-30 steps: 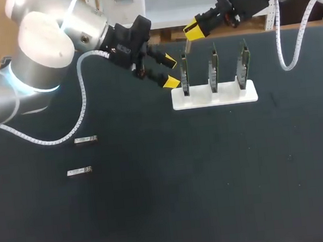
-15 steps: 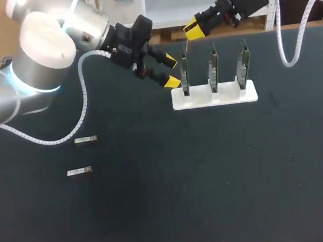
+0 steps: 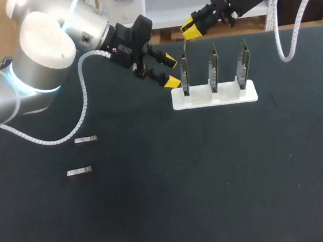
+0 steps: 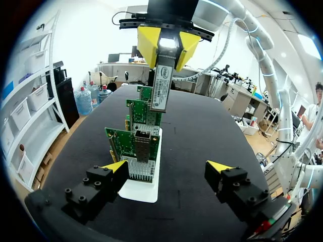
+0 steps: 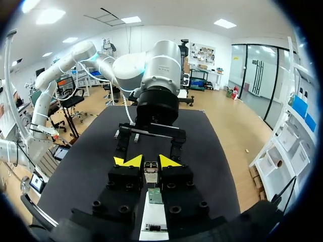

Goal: Pick up the optical module with the left hand, and insert it into the network port with the right hand.

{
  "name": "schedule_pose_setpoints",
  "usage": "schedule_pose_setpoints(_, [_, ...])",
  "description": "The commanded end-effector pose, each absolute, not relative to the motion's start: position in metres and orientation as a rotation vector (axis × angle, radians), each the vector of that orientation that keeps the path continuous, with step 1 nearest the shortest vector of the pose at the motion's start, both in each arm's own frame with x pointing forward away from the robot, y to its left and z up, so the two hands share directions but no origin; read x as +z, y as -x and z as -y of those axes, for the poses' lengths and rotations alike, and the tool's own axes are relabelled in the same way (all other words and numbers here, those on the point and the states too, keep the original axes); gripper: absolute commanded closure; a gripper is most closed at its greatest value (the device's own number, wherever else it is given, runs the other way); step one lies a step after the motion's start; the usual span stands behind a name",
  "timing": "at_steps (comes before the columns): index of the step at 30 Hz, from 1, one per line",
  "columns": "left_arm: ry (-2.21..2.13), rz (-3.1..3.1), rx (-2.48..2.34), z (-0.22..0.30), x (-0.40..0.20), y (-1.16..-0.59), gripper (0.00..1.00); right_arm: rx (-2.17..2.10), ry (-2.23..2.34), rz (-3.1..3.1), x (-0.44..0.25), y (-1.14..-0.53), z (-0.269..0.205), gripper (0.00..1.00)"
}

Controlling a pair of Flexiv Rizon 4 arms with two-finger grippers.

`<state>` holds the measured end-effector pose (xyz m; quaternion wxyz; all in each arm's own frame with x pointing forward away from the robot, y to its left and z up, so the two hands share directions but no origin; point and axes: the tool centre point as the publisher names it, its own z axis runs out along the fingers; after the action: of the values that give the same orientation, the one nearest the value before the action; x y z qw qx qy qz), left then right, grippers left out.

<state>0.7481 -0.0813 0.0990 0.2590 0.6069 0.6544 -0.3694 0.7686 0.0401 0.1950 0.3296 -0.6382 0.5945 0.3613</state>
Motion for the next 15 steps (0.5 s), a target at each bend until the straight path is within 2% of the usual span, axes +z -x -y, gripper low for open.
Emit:
schedule_pose_setpoints(1, [-1.642,-1.777,-0.994,0.081,0.099,-0.746,0.0,0.929,1.671,-1.558,0.193,-0.768,-0.044,1.0])
schedule_pose_setpoints(15, [-1.642,-1.777,-0.994,0.081,0.099,-0.746,0.0,0.87,1.694,-1.553,0.182,-0.773,-0.044,1.0])
